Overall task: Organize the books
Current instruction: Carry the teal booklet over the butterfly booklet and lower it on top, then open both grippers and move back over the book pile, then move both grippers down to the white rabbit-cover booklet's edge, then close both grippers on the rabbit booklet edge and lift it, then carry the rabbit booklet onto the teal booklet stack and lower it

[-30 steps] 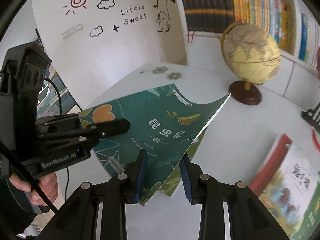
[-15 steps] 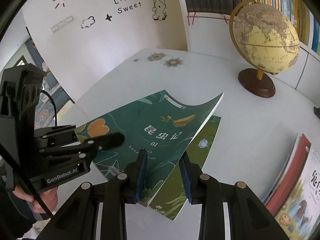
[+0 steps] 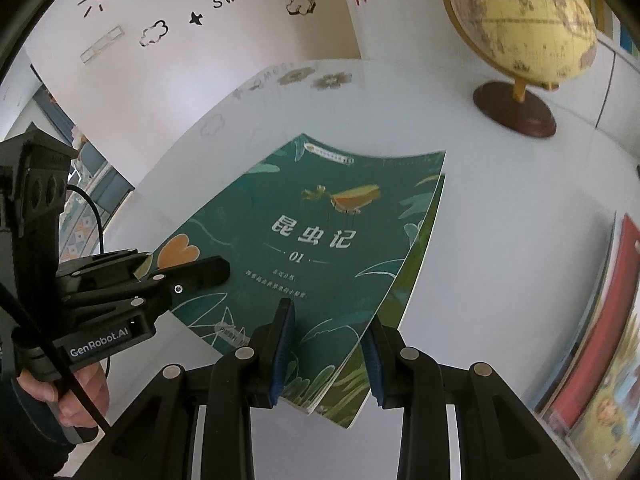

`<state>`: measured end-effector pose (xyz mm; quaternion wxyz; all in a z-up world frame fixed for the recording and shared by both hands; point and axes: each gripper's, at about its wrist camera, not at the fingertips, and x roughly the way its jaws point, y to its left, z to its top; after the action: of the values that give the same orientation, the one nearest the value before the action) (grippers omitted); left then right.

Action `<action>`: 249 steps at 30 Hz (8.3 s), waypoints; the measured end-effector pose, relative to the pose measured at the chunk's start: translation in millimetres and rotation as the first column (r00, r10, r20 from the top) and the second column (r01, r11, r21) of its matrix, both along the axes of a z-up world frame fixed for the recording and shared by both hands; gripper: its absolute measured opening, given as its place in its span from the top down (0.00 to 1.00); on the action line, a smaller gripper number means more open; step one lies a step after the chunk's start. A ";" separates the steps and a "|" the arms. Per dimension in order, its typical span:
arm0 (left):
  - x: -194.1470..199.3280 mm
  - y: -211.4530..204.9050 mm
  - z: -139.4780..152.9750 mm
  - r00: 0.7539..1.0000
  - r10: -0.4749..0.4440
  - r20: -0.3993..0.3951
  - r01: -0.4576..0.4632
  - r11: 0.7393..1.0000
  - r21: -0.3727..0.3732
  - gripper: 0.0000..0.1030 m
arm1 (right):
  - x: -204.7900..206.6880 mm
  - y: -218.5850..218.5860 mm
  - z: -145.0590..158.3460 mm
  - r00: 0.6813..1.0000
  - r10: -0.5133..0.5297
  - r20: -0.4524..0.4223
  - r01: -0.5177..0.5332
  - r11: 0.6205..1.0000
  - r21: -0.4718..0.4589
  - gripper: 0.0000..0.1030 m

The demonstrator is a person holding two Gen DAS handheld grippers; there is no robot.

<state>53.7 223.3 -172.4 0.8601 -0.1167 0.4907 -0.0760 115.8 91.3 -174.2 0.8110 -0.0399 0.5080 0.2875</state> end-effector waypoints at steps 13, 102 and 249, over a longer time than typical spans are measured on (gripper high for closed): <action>-4.9 16.1 -16.0 0.995 0.073 -0.067 -0.069 0.995 0.067 0.72 | 9.5 -4.0 -14.0 0.998 -0.031 -0.053 0.032 0.999 0.010 0.69; 84.5 -312.9 -7.4 0.954 -0.286 -0.087 0.286 0.958 -0.005 0.32 | -1.0 -381.1 16.6 0.832 -0.545 -0.100 0.550 0.834 0.035 0.49; -12.0 -30.5 38.8 0.991 0.084 0.109 -0.083 0.996 -0.013 0.88 | -37.4 -42.8 39.1 0.997 0.013 0.073 -0.022 0.992 0.122 0.84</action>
<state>41.7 192.8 -133.6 0.8876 -0.1366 0.4372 -0.0485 78.4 48.5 -135.1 0.8272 -0.0050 0.4594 0.3235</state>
